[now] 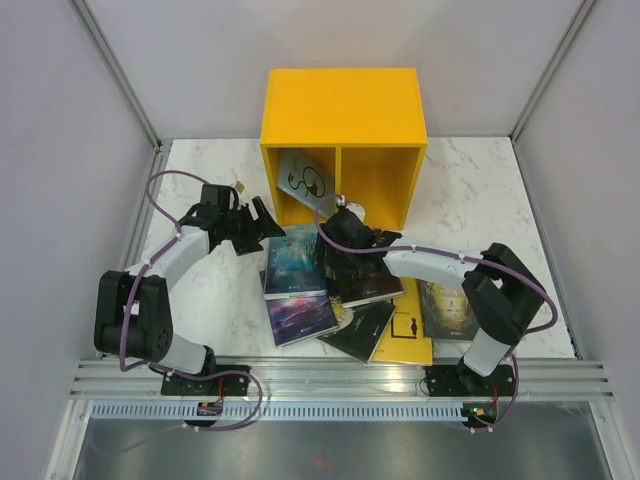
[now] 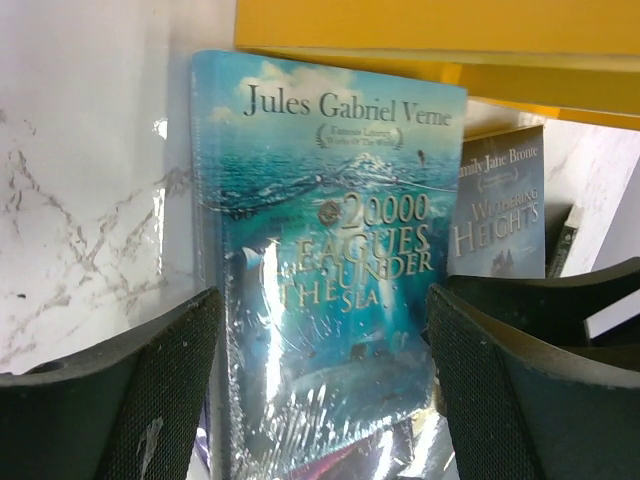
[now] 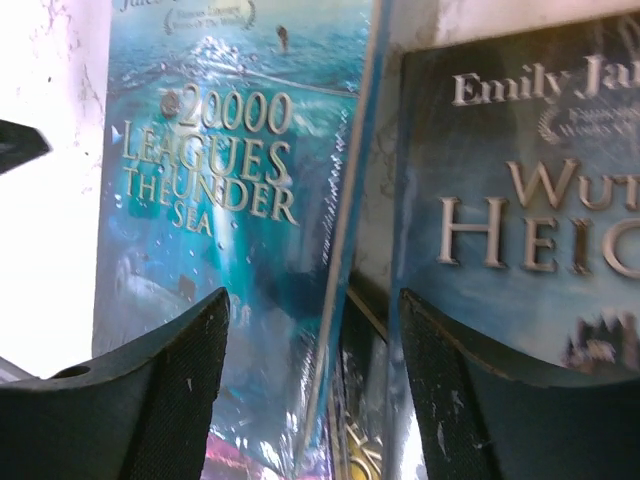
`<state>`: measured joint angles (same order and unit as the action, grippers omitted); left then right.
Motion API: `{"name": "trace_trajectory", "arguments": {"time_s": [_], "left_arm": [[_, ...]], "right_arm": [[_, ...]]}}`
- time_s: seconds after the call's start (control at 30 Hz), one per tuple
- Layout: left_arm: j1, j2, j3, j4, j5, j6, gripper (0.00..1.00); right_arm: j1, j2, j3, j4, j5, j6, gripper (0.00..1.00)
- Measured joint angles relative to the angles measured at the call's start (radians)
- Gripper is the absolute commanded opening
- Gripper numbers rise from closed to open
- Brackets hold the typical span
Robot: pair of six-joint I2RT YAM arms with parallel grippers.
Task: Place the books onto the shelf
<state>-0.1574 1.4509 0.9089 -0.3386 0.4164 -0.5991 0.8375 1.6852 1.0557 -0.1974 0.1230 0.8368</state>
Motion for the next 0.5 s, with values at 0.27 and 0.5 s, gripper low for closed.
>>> {"name": "trace_trajectory", "arguments": {"time_s": [0.27, 0.5], "left_arm": [[0.019, 0.112, -0.024, 0.077, 0.026, 0.010, 0.83], [0.027, 0.225, -0.062, 0.185, 0.110, 0.010, 0.82]], "right_arm": [[-0.024, 0.097, 0.068, 0.006, -0.057, -0.011, 0.63], [-0.036, 0.127, 0.084, 0.024, -0.090, -0.016, 0.50]]}}
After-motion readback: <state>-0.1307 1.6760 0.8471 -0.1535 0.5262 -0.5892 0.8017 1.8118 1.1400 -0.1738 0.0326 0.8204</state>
